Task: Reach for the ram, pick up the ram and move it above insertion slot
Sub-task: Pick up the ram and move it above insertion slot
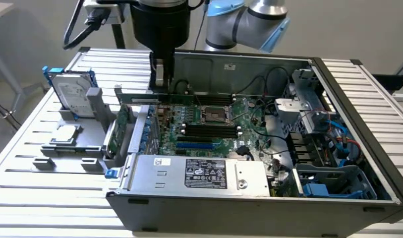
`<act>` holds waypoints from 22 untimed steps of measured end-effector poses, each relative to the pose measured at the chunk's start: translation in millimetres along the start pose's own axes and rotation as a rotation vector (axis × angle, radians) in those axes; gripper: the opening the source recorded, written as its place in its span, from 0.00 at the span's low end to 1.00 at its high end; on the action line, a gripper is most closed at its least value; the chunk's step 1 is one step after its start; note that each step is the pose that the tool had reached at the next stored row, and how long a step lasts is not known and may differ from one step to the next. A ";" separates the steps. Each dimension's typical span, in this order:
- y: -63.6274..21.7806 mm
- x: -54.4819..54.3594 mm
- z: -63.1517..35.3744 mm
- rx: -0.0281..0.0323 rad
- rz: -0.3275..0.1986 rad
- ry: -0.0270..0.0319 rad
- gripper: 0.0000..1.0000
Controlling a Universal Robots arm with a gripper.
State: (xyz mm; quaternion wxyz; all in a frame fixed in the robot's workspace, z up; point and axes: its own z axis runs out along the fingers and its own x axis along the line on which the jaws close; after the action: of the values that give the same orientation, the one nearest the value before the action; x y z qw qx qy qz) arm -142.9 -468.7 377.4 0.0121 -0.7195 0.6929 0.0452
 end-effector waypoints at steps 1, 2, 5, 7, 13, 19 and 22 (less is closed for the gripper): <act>-3.8 -2.3 1.2 -0.0001 0.000 0.0001 0.13; -7.3 -4.6 2.2 0.0000 0.000 0.0000 0.13; -17.6 -9.8 2.8 0.0000 0.000 0.0000 0.13; -24.7 -12.5 2.7 0.0000 0.000 0.0001 0.13; -47.2 -18.5 2.2 0.0000 0.000 -0.0001 0.13; -71.9 -24.9 1.8 -0.0001 0.000 0.0000 0.13; -80.4 -34.4 3.6 0.0000 0.000 0.0002 0.13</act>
State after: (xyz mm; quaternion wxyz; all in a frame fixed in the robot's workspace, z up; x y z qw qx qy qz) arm -64.0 -430.9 373.0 0.0121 -0.7195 0.6929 0.0452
